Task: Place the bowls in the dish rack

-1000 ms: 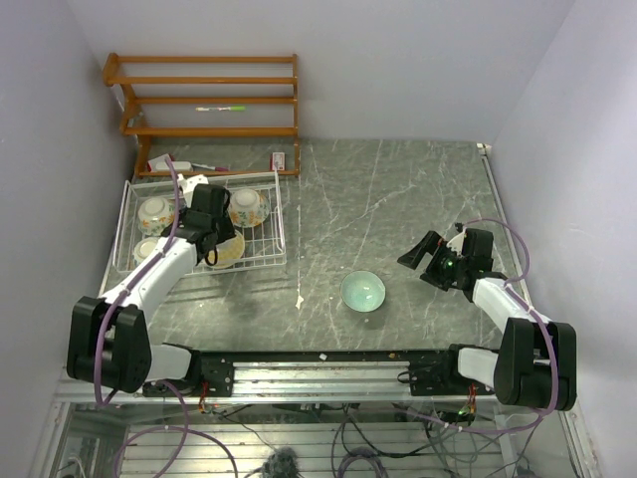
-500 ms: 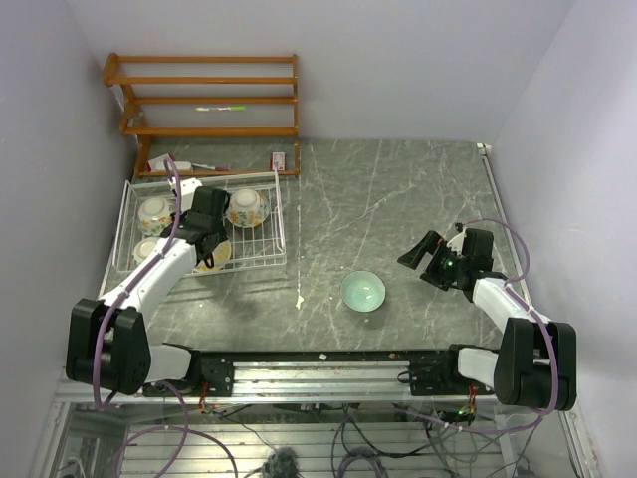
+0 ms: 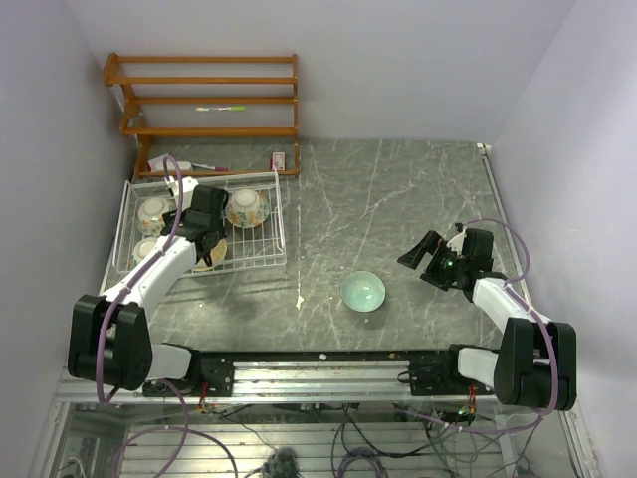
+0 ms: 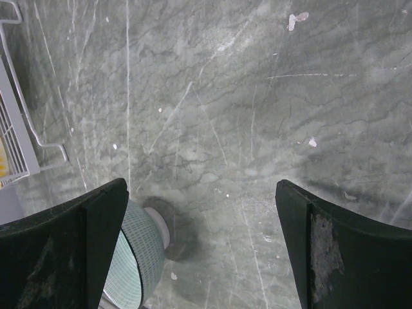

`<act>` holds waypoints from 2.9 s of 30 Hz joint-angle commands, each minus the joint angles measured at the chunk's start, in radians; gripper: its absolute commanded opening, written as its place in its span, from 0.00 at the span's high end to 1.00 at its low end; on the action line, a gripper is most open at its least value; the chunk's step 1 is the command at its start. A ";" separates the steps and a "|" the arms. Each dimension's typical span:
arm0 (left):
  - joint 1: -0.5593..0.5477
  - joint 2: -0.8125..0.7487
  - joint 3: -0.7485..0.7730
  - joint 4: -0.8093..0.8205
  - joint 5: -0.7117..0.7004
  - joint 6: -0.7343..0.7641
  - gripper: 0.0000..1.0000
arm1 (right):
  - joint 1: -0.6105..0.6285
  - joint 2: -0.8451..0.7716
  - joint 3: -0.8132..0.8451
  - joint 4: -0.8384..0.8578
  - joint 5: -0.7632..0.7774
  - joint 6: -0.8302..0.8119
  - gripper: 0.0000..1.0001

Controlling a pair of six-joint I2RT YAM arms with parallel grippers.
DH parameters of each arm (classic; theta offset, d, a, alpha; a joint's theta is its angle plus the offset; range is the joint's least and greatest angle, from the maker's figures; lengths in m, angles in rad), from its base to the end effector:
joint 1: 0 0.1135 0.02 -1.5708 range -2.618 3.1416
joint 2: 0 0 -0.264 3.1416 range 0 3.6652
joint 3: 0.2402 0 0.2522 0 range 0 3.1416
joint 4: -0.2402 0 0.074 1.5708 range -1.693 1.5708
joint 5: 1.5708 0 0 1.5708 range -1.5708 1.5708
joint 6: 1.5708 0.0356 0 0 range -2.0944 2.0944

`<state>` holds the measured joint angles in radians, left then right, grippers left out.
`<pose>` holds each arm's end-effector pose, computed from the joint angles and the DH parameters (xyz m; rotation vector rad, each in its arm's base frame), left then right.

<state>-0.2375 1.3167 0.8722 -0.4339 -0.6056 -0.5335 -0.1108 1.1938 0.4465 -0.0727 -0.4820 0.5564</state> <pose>0.2638 -0.0430 0.2384 -0.5866 2.2031 0.3485 0.2158 -0.0074 0.1593 0.5663 2.3442 0.7844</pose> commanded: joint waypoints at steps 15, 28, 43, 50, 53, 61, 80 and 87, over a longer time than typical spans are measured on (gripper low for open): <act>-0.040 -0.224 0.027 0.148 0.244 0.056 0.01 | -0.004 -0.018 0.004 -0.001 -0.003 0.009 0.01; -0.726 -0.125 0.057 0.374 0.360 0.336 0.00 | -0.004 -0.049 0.096 -0.083 0.079 0.079 0.00; -1.044 0.380 0.292 0.350 0.528 0.556 0.20 | -0.009 -0.077 0.131 -0.144 0.126 0.038 0.00; -1.045 0.506 0.329 0.373 0.503 0.574 0.27 | -0.012 -0.066 0.118 -0.130 0.115 0.028 0.00; -1.045 0.542 0.337 0.375 0.508 0.573 0.30 | -0.015 -0.065 0.112 -0.129 0.115 0.022 0.00; -1.045 0.535 0.298 0.402 0.499 0.543 0.49 | -0.020 -0.047 0.098 -0.113 0.108 0.021 0.00; -0.943 0.375 0.218 0.507 0.506 0.393 0.93 | -0.023 -0.059 0.086 -0.108 0.096 0.023 0.00; -0.739 0.082 0.057 0.667 0.689 0.202 0.93 | -0.026 -0.065 0.083 -0.107 0.079 0.020 0.00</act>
<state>-1.0607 1.5448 0.9707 0.0364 -0.0376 -0.2047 -0.1257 1.1431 0.5419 -0.1989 -0.3855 0.5865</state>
